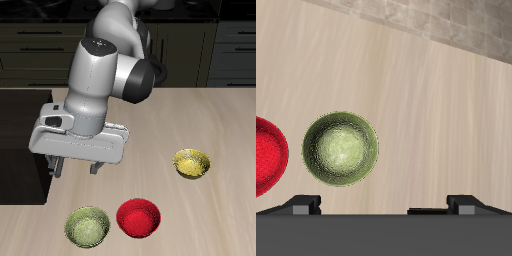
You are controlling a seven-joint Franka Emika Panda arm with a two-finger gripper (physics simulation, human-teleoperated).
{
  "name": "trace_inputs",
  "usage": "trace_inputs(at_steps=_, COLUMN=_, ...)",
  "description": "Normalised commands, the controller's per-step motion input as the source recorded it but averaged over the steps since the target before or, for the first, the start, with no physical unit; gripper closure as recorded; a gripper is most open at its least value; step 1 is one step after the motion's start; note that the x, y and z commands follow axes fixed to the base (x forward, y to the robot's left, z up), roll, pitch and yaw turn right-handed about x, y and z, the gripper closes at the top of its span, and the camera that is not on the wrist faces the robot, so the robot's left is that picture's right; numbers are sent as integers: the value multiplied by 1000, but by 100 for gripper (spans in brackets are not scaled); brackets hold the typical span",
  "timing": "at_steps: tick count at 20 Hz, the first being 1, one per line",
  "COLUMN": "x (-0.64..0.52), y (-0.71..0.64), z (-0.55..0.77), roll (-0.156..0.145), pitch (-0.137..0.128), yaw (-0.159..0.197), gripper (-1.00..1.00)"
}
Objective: Place the green bowl on the plate
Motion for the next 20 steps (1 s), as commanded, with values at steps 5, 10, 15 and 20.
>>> trace_inputs(at_steps=5, x=6, y=-45, z=-261, roll=-13, pitch=-46, yaw=-1, gripper=-100)
trace_inputs(at_steps=10, x=14, y=-48, z=-227, roll=-10, pitch=-45, yaw=-4, gripper=-100)
trace_inputs(at_steps=15, x=3, y=-14, z=-284, roll=0, pitch=-2, yaw=-9, gripper=-100)
trace_inputs(at_steps=20, x=11, y=-11, z=-268, roll=-7, pitch=-11, yaw=14, gripper=-100)
